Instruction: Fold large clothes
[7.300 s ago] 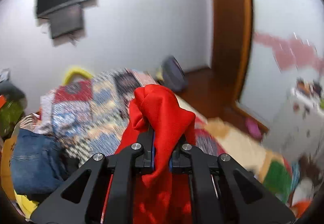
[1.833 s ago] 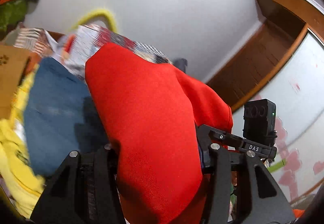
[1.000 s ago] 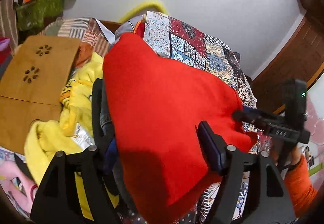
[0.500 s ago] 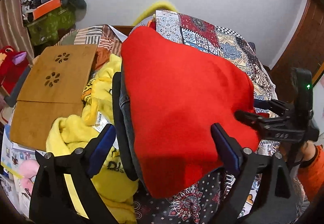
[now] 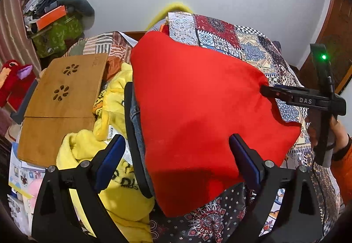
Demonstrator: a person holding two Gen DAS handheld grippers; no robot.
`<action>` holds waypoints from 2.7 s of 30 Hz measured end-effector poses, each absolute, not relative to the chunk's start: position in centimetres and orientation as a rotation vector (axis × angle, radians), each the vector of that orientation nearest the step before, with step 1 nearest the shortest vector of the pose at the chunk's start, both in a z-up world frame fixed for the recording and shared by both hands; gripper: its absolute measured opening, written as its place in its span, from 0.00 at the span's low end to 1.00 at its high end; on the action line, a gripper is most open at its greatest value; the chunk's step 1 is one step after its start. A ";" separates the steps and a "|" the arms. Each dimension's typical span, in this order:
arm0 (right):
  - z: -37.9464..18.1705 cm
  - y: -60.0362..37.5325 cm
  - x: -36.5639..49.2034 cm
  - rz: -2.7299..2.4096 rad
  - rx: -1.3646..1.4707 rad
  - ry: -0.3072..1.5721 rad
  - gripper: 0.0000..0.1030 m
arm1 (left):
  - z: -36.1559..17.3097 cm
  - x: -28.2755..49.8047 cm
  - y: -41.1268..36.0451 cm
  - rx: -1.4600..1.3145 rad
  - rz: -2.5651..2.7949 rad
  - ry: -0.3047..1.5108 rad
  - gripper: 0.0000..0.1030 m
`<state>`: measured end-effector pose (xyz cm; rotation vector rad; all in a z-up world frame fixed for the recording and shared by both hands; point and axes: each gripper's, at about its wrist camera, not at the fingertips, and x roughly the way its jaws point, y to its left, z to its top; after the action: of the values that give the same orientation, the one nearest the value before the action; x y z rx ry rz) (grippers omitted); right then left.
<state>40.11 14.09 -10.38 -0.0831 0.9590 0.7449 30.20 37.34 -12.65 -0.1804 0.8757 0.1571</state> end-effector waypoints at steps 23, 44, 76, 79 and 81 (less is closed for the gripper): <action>6.6 3.0 21.5 0.843 0.016 0.592 0.79 | 2.2 16.5 26.0 -0.088 0.196 0.557 0.92; 13.4 -3.3 6.1 0.861 0.073 0.131 0.80 | 9.5 -1.1 14.1 -0.010 0.292 0.085 0.92; 11.5 -3.4 4.7 0.762 0.045 0.162 1.00 | 7.1 -1.1 13.9 -0.030 0.340 0.124 0.99; 11.4 -3.4 4.8 0.760 0.044 0.171 1.00 | 6.8 -1.0 13.8 -0.021 0.345 0.133 0.99; 11.5 -3.4 4.8 0.761 0.046 0.177 1.00 | 6.6 -0.9 13.7 -0.019 0.345 0.136 0.99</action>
<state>4.82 -3.44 11.49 0.0463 0.1766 0.7606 -0.85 13.75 6.64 -0.0185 0.1362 0.3453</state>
